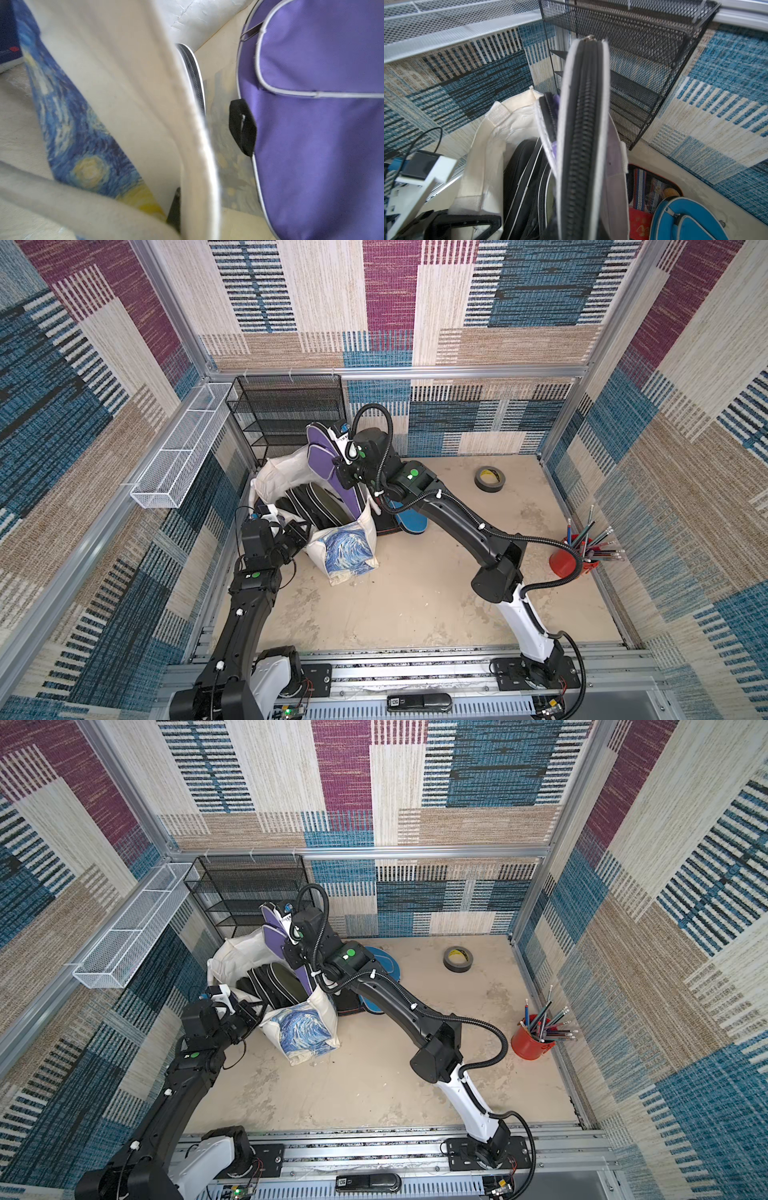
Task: Remove the ping pong set from the canvas bag
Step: Pick up the ping pong set from the canvas bag.
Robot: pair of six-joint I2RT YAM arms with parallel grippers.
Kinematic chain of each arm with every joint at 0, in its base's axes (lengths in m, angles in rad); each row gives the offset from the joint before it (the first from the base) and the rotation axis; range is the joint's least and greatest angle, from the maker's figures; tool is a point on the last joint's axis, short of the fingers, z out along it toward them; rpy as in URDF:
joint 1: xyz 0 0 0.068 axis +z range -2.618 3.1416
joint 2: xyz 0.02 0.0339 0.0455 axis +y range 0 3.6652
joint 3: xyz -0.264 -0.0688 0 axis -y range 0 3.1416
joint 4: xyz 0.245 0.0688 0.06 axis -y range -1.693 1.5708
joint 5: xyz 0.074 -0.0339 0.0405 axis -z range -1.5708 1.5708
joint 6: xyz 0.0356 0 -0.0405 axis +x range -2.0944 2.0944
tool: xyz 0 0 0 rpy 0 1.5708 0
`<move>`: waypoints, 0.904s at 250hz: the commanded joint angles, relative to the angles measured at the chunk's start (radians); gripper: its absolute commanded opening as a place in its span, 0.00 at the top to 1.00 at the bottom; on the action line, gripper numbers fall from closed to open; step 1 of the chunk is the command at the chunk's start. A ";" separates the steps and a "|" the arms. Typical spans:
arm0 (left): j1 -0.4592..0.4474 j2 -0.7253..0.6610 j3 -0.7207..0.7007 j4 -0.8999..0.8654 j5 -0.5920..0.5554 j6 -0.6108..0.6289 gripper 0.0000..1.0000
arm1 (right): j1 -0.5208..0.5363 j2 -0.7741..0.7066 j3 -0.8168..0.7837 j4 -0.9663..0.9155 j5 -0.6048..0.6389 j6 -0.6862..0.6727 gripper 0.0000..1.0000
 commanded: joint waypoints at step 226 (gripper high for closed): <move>0.000 0.007 0.022 0.007 -0.021 0.037 1.00 | -0.270 -0.587 -0.666 0.485 -0.377 0.331 1.00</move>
